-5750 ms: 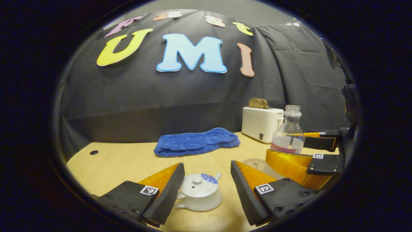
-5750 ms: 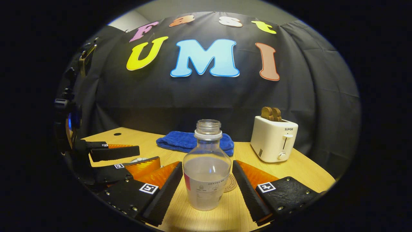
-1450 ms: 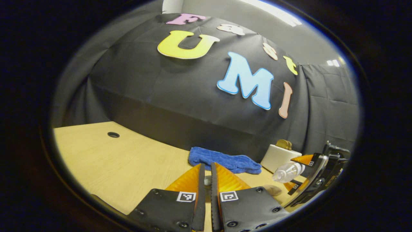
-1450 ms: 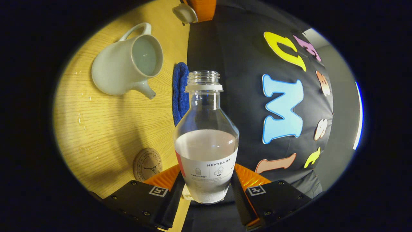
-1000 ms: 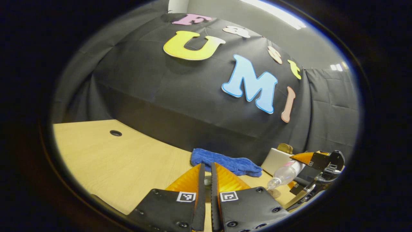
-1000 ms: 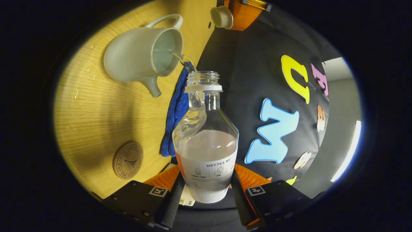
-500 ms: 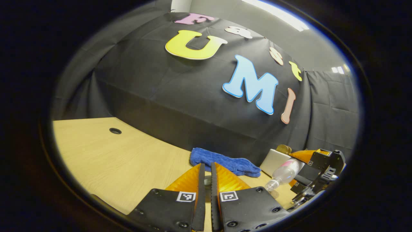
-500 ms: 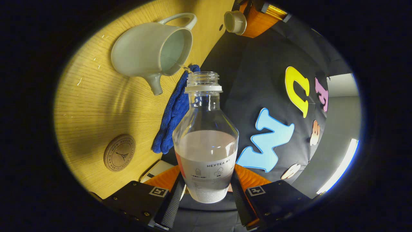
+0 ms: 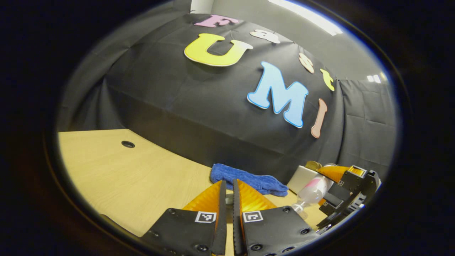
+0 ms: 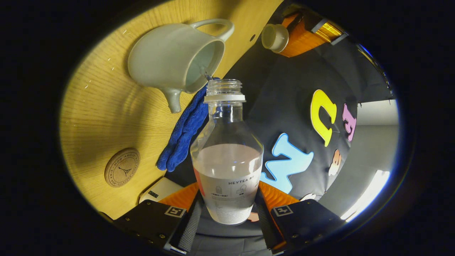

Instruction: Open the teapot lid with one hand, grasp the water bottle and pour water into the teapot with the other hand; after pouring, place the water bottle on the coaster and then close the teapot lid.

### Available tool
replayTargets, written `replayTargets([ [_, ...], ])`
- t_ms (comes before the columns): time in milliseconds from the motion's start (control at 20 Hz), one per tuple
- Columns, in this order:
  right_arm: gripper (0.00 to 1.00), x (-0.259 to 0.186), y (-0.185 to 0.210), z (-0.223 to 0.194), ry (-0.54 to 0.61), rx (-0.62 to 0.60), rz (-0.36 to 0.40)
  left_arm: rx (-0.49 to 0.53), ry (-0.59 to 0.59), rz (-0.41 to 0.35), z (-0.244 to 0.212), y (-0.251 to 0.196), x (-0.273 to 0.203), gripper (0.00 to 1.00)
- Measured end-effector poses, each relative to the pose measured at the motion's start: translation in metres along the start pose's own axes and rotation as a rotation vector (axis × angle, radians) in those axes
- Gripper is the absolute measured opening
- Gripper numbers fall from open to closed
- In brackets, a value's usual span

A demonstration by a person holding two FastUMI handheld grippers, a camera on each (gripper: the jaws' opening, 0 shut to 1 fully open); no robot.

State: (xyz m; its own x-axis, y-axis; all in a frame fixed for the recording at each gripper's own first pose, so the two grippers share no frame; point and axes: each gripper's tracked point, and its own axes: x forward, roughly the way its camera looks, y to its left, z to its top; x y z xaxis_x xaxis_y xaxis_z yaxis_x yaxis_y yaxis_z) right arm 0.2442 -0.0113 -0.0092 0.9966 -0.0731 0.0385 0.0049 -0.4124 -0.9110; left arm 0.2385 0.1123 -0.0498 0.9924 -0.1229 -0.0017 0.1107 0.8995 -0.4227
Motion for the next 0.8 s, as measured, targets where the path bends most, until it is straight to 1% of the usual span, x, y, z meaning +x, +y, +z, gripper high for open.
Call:
replayTargets([
  [200, 0.74, -0.001, -0.003, 0.003, -0.012, -0.02, -0.02, 0.0, 0.003, 0.004, 0.0, 0.001, 0.001, 0.17],
  [500, 0.74, 0.002, -0.015, 0.004, -0.027, -0.086, -0.083, 0.001, 0.005, 0.008, -0.001, 0.002, 0.002, 0.17],
  [800, 0.73, 0.002, -0.016, 0.006, -0.034, -0.101, -0.096, -0.002, 0.005, 0.008, -0.002, 0.002, 0.002, 0.17],
])
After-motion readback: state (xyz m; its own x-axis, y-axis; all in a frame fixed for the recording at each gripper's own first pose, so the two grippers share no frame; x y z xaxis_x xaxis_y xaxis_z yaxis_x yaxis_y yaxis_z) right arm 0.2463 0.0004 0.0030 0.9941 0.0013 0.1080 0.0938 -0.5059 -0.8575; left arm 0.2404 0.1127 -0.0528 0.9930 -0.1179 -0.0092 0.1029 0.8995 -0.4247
